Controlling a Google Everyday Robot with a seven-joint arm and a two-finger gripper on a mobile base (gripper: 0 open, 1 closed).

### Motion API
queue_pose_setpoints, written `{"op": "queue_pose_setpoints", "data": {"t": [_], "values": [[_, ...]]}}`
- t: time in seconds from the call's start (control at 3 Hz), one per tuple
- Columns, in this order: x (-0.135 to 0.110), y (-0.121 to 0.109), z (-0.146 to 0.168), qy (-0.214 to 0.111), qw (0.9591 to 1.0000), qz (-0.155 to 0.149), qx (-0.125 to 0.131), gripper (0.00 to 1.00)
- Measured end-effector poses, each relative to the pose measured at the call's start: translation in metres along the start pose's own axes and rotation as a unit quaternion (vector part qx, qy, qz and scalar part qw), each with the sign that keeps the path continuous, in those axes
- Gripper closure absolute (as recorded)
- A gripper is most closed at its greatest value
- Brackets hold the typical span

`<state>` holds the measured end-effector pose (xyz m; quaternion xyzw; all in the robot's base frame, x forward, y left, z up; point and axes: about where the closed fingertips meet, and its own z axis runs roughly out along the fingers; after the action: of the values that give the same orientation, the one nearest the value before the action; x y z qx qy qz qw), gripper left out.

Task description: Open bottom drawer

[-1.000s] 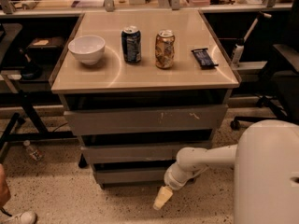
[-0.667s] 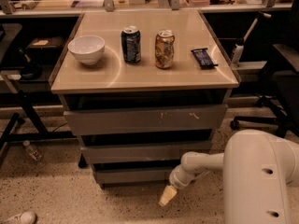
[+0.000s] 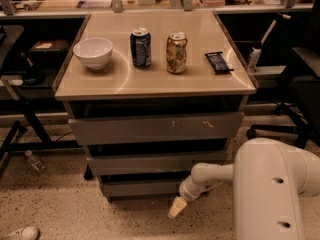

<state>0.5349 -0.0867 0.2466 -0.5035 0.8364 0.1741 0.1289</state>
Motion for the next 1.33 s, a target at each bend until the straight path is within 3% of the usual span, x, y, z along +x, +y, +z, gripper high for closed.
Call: {"op": "queue_pose_setpoints", "data": {"t": [0.67,1.33], "values": [[0.003,-0.041,0.021,-0.011,0.9994,0.007,0.033,0.00],[0.014,-0.065,0.044,-0.018,0.9992,0.010,0.036,0.00]]}}
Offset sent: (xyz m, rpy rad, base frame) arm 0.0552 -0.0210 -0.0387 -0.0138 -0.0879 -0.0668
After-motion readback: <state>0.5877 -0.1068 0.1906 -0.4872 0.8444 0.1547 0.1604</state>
